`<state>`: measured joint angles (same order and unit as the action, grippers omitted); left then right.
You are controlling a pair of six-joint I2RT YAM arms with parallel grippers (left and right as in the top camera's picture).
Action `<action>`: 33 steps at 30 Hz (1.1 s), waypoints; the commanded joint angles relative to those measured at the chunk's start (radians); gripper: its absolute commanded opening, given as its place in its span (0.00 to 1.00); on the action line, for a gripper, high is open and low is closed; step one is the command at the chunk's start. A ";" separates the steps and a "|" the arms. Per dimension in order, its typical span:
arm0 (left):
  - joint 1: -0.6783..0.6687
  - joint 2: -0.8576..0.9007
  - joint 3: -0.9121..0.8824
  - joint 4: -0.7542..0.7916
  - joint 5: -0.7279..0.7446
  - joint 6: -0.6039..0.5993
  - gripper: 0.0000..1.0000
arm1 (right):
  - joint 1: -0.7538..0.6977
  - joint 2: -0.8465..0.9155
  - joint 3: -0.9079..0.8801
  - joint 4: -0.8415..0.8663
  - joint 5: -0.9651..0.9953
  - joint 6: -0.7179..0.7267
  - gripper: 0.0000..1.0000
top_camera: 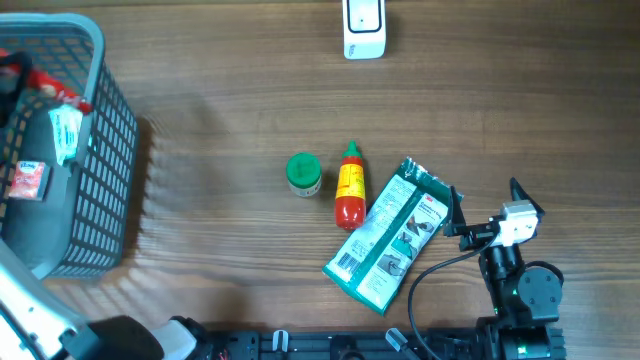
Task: Scan the item barcode
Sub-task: 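Carry the Nescafe stick to the table and lay it by the package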
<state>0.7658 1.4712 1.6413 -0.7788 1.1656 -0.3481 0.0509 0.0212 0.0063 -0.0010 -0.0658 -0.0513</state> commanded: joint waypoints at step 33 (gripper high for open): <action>-1.482 0.555 0.008 0.043 -0.928 -0.053 0.04 | 0.005 0.000 -0.001 0.002 0.014 -0.009 1.00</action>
<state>-0.7017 1.9625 1.6413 -0.7494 0.2642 -0.3820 0.0509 0.0216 0.0063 -0.0010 -0.0658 -0.0513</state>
